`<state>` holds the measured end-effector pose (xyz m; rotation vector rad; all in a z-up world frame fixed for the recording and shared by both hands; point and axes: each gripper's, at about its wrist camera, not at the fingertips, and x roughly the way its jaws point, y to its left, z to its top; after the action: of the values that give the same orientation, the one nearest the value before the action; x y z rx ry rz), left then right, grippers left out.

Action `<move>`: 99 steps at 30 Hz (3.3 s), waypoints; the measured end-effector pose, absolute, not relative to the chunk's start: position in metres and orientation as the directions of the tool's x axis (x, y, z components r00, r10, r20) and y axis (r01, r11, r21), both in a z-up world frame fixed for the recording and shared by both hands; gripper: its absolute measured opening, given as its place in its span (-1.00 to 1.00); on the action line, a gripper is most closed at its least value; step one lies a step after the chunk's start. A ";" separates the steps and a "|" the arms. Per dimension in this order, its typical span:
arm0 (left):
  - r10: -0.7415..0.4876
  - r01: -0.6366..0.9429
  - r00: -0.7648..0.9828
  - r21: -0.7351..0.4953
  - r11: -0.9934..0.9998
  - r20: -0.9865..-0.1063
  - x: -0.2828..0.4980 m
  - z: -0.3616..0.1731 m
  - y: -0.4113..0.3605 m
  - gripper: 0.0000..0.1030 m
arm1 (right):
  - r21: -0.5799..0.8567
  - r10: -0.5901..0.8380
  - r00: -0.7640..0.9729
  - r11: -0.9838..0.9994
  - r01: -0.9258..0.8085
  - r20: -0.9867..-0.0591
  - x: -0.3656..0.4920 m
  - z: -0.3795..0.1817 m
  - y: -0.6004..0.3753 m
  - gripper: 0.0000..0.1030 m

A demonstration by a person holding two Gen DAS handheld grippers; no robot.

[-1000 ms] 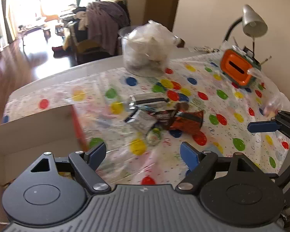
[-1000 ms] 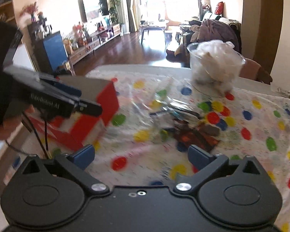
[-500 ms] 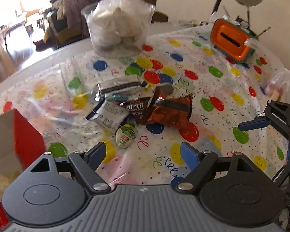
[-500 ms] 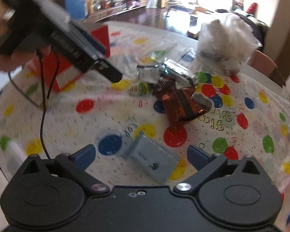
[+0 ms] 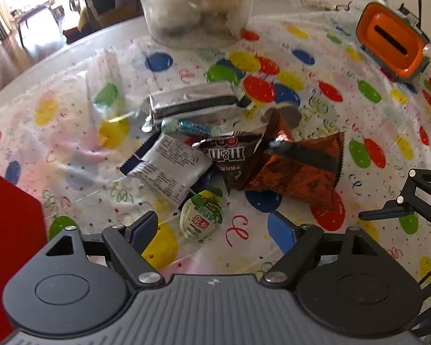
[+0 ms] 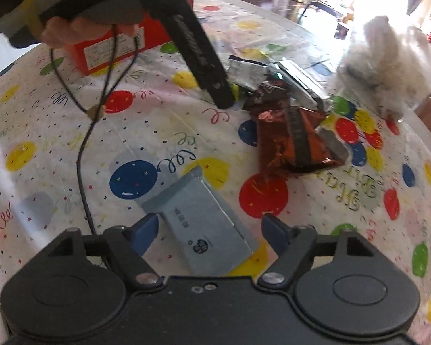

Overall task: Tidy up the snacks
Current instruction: 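Grasp the green-capped drink with the left tool while the right tool grasps the grey packet, then carry the drink and grey packet over the shoebox with both tools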

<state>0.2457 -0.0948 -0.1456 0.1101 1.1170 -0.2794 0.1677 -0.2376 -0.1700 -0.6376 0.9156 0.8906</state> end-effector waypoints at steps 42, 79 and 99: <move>-0.167 0.205 0.444 -0.081 0.975 -0.880 0.210 -0.124 -0.077 -0.39 | 0.051 0.455 0.409 0.716 -0.697 -0.791 0.151 -0.125 -0.247 -0.14; -0.060 -0.018 0.648 -0.095 0.995 -0.759 0.114 -0.004 0.134 -0.39 | 0.102 0.506 0.506 0.770 -0.630 -0.699 0.127 -0.027 -0.051 -0.14; 0.068 -0.173 0.490 -0.020 0.985 -0.869 0.162 -0.052 0.246 -0.39 | 0.000 0.401 0.435 0.736 -0.677 -0.806 0.186 -0.071 0.081 -0.14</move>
<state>0.1615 0.2460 -0.0523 -0.1097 1.0494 0.1468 0.1858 0.0813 -0.0712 -0.3484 0.8925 0.6879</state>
